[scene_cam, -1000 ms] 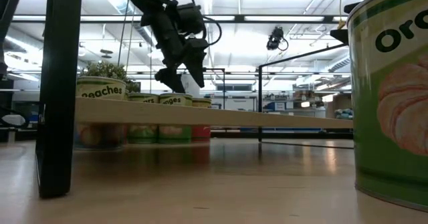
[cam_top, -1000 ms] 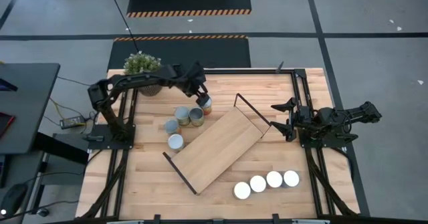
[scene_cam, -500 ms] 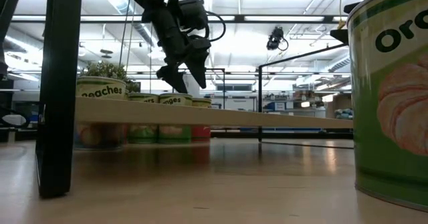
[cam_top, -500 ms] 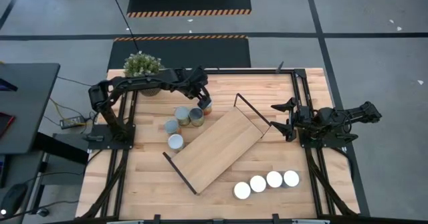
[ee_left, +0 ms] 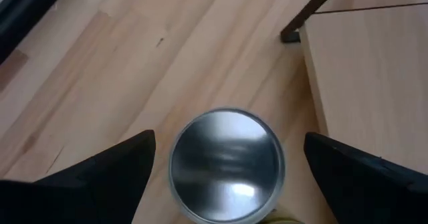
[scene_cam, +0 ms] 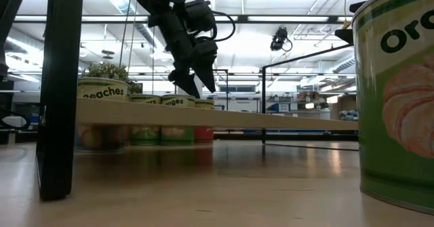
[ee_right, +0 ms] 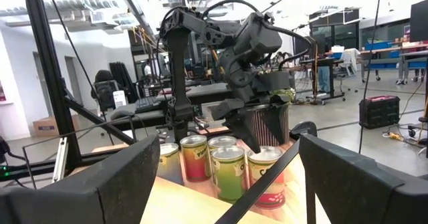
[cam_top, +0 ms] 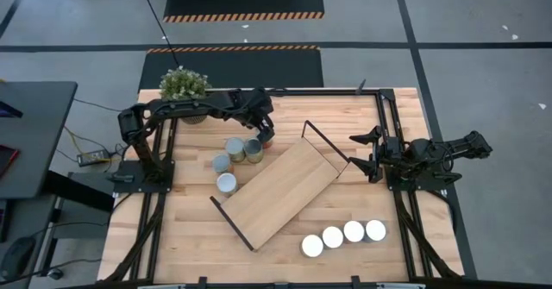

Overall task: Pick and place cans onto a shelf
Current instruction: Put the canned orange on the shelf

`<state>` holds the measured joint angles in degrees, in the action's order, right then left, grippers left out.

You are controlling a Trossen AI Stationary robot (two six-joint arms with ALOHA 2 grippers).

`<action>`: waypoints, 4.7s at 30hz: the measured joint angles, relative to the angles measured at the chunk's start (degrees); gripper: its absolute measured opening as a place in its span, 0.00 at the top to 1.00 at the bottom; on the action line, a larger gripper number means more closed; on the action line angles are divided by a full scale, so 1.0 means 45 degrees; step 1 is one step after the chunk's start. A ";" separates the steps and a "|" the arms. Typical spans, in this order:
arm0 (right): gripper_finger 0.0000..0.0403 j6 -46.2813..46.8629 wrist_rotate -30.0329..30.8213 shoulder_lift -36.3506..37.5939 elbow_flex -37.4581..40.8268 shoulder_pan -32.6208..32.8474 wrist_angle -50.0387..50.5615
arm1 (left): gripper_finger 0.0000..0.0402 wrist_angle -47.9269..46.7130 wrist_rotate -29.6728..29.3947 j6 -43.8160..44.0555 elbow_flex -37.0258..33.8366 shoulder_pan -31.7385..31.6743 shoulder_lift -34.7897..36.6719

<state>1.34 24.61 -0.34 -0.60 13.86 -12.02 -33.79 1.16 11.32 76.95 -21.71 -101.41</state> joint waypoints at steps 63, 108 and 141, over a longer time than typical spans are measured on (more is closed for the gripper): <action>0.09 0.0002 -0.0056 0.0000 0.0002 -0.0001 -0.0011 | 0.00 -0.6464 -0.0261 -0.3235 0.1967 0.1898 0.0024; 0.09 0.0004 -0.0056 -0.0005 0.0000 -0.0002 -0.0001 | 0.00 -0.6659 -0.1240 -0.3077 0.1953 0.2143 -0.1146; 0.09 0.0000 -0.0061 -0.0005 0.0005 0.0001 -0.0075 | 0.15 -0.6031 -0.1276 -0.2610 0.1953 0.2135 -0.1991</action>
<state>1.34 24.34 -0.36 -0.58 13.87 -12.36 -60.93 -4.58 -0.43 85.73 -12.10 -110.37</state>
